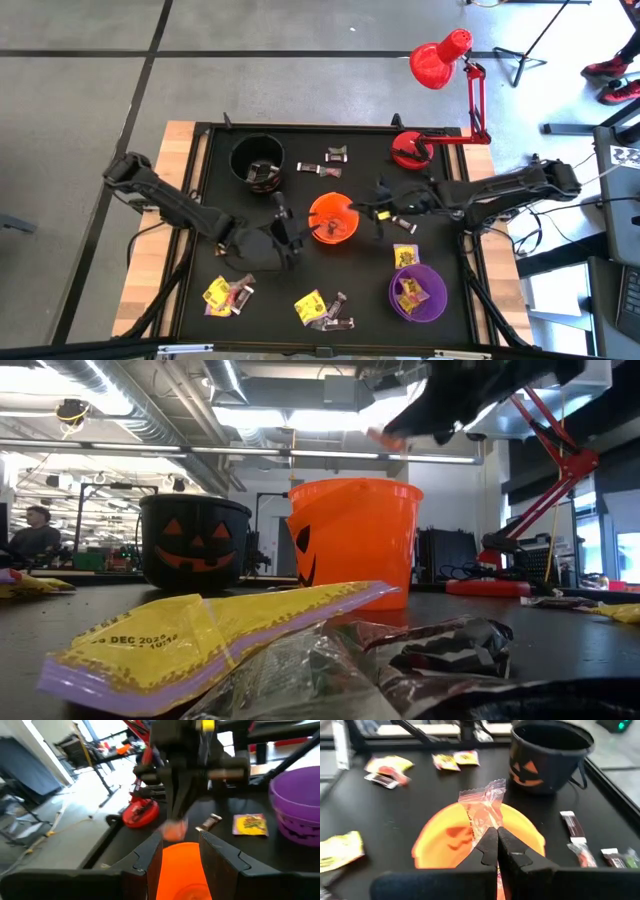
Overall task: Sort candy
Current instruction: Put the orange gummy into the orange bucket, then put the brown chocolate bar into the black bucket
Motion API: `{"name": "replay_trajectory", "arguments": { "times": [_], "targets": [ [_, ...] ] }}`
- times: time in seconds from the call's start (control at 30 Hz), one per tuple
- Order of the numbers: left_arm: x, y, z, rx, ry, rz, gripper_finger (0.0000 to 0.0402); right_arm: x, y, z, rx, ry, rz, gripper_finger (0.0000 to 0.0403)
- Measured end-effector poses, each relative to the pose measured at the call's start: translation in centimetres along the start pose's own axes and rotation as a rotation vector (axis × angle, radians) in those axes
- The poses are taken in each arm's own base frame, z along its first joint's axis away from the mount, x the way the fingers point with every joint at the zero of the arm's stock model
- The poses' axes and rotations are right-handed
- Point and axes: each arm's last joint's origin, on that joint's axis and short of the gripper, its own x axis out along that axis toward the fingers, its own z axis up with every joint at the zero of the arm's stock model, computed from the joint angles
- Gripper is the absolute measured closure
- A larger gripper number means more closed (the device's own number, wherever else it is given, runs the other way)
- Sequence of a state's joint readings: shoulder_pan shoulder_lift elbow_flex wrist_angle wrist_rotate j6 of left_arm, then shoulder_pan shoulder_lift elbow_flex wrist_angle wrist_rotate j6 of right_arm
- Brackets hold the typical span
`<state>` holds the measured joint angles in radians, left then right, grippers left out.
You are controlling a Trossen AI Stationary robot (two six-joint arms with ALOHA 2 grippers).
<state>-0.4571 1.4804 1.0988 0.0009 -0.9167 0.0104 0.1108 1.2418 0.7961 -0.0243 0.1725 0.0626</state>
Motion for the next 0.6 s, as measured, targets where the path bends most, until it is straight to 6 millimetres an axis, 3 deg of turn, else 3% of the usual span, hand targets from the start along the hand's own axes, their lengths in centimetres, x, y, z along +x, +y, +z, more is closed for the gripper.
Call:
{"name": "replay_trajectory", "arguments": {
  "times": [0.23, 0.47, 0.6],
  "targets": [
    [-0.5, 0.0, 0.2, -0.002, -0.008, 0.009, 0.0282, 1.9, -1.0, -0.3, 0.024, 0.041, 0.027, 0.0382],
    [-0.4, 0.1, 0.1, -0.005, -0.003, 0.009, 0.0282, 1.4, -0.9, -0.1, 0.025, 0.028, 0.076, 0.0294],
    [-0.4, 0.1, 0.1, -0.003, -0.001, 0.008, 0.0282, 0.2, -1.0, -0.2, 0.01, 0.075, 0.089, 0.0248]
  ]
}}
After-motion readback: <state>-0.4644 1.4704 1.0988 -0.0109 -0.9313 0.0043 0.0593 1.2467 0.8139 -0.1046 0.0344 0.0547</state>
